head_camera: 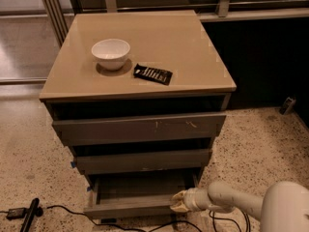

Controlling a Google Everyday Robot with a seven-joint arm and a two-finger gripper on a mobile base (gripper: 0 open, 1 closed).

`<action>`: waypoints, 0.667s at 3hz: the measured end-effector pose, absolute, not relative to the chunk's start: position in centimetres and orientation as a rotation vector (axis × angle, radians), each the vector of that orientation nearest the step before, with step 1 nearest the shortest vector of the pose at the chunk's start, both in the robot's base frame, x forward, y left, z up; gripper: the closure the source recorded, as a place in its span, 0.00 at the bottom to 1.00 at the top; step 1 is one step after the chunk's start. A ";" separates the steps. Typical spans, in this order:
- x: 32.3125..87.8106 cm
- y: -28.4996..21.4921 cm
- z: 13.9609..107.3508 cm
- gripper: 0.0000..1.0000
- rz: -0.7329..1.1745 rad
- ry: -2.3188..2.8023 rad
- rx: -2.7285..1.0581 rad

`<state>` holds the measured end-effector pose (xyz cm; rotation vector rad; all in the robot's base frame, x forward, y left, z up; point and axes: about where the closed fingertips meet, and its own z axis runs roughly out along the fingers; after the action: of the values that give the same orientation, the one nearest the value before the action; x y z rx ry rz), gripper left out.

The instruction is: Open bottom drawer

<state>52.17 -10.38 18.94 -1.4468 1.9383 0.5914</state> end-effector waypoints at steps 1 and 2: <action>52.1 -10.4 19.1 0.98 0.589 1.935 -1.448; 52.1 -10.4 19.1 0.76 0.589 1.935 -1.448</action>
Offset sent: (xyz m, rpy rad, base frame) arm -0.0011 0.0002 0.0015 -0.0004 -0.0034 0.0010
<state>52.05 -10.36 19.09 -1.4482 1.9352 0.5888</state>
